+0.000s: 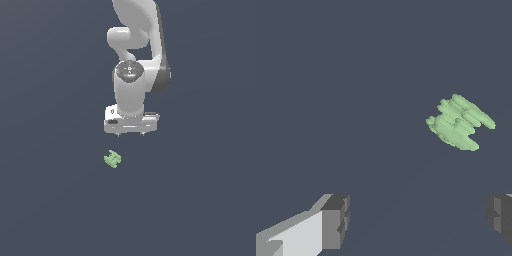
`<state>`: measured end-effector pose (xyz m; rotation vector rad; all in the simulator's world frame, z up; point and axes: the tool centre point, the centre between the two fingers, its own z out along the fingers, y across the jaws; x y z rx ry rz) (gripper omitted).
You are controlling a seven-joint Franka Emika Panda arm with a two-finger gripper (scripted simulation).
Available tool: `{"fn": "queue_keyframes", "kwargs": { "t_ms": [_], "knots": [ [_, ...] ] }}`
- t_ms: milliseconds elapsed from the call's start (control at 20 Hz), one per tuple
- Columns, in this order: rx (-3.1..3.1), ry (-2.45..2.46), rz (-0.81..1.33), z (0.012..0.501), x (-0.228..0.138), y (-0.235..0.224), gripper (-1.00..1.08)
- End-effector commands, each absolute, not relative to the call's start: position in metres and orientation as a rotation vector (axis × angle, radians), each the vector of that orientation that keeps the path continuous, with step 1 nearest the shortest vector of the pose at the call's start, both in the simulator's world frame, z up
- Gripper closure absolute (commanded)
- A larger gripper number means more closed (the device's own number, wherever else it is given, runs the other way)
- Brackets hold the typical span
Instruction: Pick up the object and move it to a goal position.
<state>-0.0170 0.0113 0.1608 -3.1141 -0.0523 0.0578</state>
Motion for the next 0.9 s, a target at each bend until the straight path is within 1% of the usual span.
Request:
{"fn": "queue_keyframes", "kwargs": {
  "t_ms": [0,500,850],
  "knots": [
    [-3.114,-0.052,0.058,0.161,-0.017,0.011,-0.92],
    [-3.101,-0.164,0.024,0.176,-0.013,0.036,-0.92],
    [-3.101,-0.177,0.024,0.175,-0.012,0.034,-0.92]
  ]
}}
